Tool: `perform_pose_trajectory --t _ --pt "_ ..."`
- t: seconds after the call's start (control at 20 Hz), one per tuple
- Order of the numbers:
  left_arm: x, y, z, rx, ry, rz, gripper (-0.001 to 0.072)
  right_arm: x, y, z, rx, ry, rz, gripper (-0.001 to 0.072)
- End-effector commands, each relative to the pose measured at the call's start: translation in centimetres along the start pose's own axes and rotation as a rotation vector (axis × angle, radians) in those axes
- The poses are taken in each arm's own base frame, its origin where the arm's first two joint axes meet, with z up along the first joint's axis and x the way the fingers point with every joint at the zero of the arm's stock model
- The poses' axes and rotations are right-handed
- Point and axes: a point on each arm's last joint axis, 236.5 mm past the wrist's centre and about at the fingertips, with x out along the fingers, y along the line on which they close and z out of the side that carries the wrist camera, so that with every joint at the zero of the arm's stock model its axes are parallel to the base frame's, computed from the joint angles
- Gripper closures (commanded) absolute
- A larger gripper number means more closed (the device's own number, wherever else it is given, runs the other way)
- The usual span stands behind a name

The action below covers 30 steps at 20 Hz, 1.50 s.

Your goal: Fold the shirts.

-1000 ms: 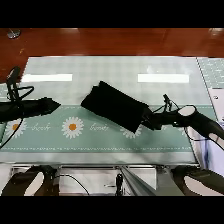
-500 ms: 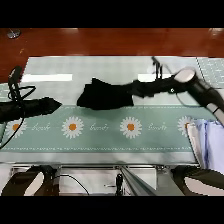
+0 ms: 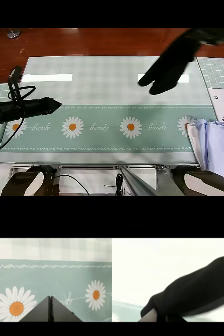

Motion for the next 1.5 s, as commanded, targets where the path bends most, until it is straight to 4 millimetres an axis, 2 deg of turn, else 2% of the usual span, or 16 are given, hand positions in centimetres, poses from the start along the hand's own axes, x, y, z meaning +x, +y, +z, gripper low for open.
perform_pose_trajectory --t 0.0,0.1,0.2,0.3,0.55,0.75,0.8,0.85,0.9,0.95,1.05,1.15,1.2,1.25,1.35,1.45 --pt "0.0 0.0 0.0 0.0 -0.002 0.0 0.0683 -7.3 -10.0 -2.2 0.25 0.008 -0.307 0.0689" --pt "0.0 0.0 0.1 0.0 -0.005 0.001 0.0683 -10.5 -14.3 -5.0 0.375 0.056 -0.449 0.0689" --pt "0.0 0.0 0.1 0.0 -0.005 0.001 0.0683 -12.5 -15.9 -6.4 0.486 0.019 -0.482 0.0689" --pt "0.0 0.0 0.1 0.0 -0.005 0.001 0.0683 -13.1 -17.0 -9.3 0.595 0.036 -0.499 0.0688" --pt "0.0 0.0 0.1 0.0 -0.004 0.0 0.0683 -15.6 -21.3 -19.7 0.937 0.057 -0.734 0.0688" --pt "0.0 0.0 0.1 0.0 -0.005 0.001 0.0683 -21.4 -23.6 -26.2 1.061 -0.009 -1.052 0.0686" --pt "0.0 0.0 0.1 0.0 -0.005 0.001 0.0683 -23.0 -23.8 -27.3 1.08 -0.03 -1.126 0.0639" --pt "0.0 0.0 0.2 0.0 -0.007 0.001 0.0683 -24.6 -24.0 -28.2 1.116 -0.062 -1.201 0.0415" --pt "0.0 0.0 0.3 0.0 -0.012 0.002 0.0683 -25.4 -24.5 -28.2 1.111 -0.087 -1.239 0.0261" --pt "0.0 0.1 0.3 0.001 -0.015 0.003 0.0683 -25.5 -25.0 -27.4 1.069 -0.102 -1.237 0.0165" --pt "0.0 0.1 0.7 0.001 -0.029 0.005 0.0682 -24.4 -26.0 -25.7 0.985 -0.102 -1.189 0.0134" --pt "-0.1 0.2 1.9 0.002 -0.078 0.012 0.0682 -21.5 -26.7 -22.7 0.895 -0.119 -1.054 0.0134" --pt "-0.4 0.2 3.0 0.008 -0.119 0.016 0.0682 -18.9 -26.4 -20.1 0.825 -0.144 -0.924 0.017" --pt "-1.0 -0.1 4.5 0.036 -0.155 0.019 0.0683 -16.2 -25.5 -17.3 0.762 -0.172 -0.776 0.0374" --pt "-2.6 -1.7 8.3 0.074 -0.216 0.007 0.0683 -10.4 -21.8 -11.1 0.645 -0.229 -0.445 0.0678" --pt "-4.6 -4.6 12.6 0.119 -0.263 -0.034 0.0684 -5.1 -15.9 -6.1 0.5 -0.236 -0.144 0.0689"
